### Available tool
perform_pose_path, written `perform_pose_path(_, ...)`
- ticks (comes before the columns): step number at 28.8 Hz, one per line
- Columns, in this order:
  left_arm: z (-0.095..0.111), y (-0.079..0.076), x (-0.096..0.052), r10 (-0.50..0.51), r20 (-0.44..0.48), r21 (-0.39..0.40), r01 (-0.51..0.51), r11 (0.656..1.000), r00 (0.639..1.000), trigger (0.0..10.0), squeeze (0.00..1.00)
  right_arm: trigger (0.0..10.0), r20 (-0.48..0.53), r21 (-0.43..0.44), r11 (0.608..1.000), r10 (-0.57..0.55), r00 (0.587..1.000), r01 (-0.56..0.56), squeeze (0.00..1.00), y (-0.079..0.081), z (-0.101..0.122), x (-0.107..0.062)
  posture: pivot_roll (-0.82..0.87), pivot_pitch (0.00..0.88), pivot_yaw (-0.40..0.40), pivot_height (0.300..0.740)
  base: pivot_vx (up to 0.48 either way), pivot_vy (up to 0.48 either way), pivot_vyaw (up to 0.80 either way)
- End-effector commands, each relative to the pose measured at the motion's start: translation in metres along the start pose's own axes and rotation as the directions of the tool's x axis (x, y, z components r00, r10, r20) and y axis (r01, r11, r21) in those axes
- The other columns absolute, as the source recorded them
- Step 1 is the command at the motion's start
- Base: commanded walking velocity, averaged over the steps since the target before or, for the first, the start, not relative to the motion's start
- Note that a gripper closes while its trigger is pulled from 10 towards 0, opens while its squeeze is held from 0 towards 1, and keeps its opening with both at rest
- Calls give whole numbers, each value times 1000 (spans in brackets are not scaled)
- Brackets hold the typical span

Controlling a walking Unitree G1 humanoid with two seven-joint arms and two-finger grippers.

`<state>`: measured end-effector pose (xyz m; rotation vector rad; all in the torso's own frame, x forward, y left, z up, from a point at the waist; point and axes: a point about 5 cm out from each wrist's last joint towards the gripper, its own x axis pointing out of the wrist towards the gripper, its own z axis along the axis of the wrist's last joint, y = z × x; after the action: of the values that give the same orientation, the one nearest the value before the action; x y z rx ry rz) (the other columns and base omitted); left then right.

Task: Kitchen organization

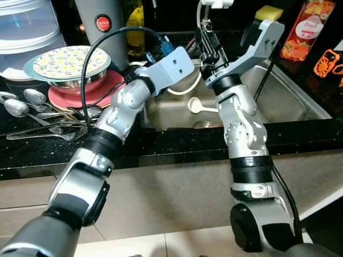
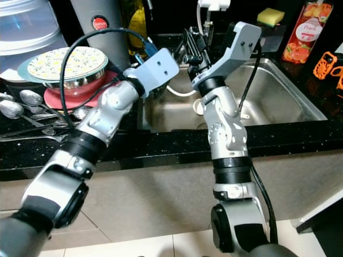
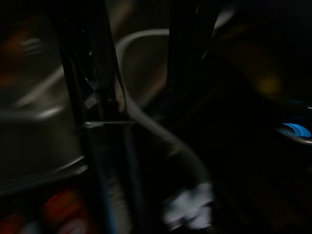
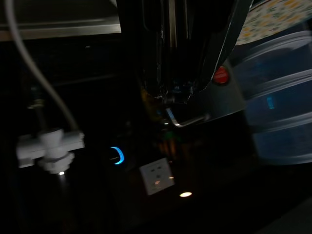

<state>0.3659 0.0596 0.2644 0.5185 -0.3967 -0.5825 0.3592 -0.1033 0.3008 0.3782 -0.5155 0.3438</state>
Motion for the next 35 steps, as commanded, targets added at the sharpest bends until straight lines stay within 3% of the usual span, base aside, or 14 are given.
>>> perform_pose_path(1, 29, 12, -3, 36, 131, -45, -31, 999, 991, 10000, 0, 10000, -94, -31, 994, -105, 990, 102, 0, -20, -18, -7, 81, 0, -2, 740, 0, 0, 0)
perform_pose_path(5, 32, 18, -13, 75, 144, -92, -62, 994, 987, 10000, 0, 10000, -202, -98, 975, -213, 956, 197, 0, -37, -37, -11, 88, 0, -9, 740, 0, 0, 0)
perform_pose_path(8, 29, 21, -20, 94, 127, -83, -83, 993, 988, 10000, 0, 10000, -261, -110, 965, -258, 930, 237, 0, -45, -50, -16, 88, 0, -9, 740, 0, 0, 0)
perform_pose_path(14, 19, 28, -34, 135, 67, -81, -129, 988, 989, 10000, 0, 10000, -343, -163, 951, -303, 889, 261, 0, -53, -71, -24, 109, 4, -27, 740, 0, 0, 0)
perform_pose_path(19, 17, 30, -38, 160, 39, -88, -156, 984, 986, 10000, 0, 10000, -391, -129, 933, -360, 847, 337, 0, -59, -82, -27, 116, 8, -32, 740, 0, 0, 0)
perform_pose_path(21, 16, 29, -40, 166, 25, -80, -164, 983, 986, 10000, 0, 10000, -415, -119, 908, -412, 811, 401, 0, -66, -85, -27, 118, 8, -32, 740, 0, 0, 0)
perform_pose_path(26, 16, 30, -41, 173, 11, -82, -172, 982, 985, 10000, 0, 10000, -497, -231, 819, -563, 660, 525, 0, -92, -93, -38, 122, 11, -36, 740, 0, 0, 0)
perform_pose_path(27, 16, 30, -41, 173, 11, -82, -172, 982, 985, 10000, 0, 10000, -497, -231, 819, -563, 660, 525, 0, -92, -93, -38, 122, 11, -36, 740, 0, 0, 0)
perform_pose_path(29, 16, 31, -43, 183, -3, -79, -182, 980, 983, 10000, 0, 10000, -517, -282, 790, -603, 608, 545, 0, -103, -94, -44, 118, 10, -38, 740, 0, 0, 0)
perform_pose_path(34, 15, 31, -43, 190, -15, -76, -190, 979, 982, 10000, 0, 10000, -516, -293, 789, -607, 605, 540, 0, -106, -93, -43, 116, 8, -38, 740, 0, 0, 0)
perform_pose_path(35, 15, 31, -43, 191, -17, -77, -191, 979, 982, 10000, 0, 10000, -515, -296, 789, -607, 606, 538, 965, -106, -93, -43, 116, 8, -38, 740, 0, 0, 0)
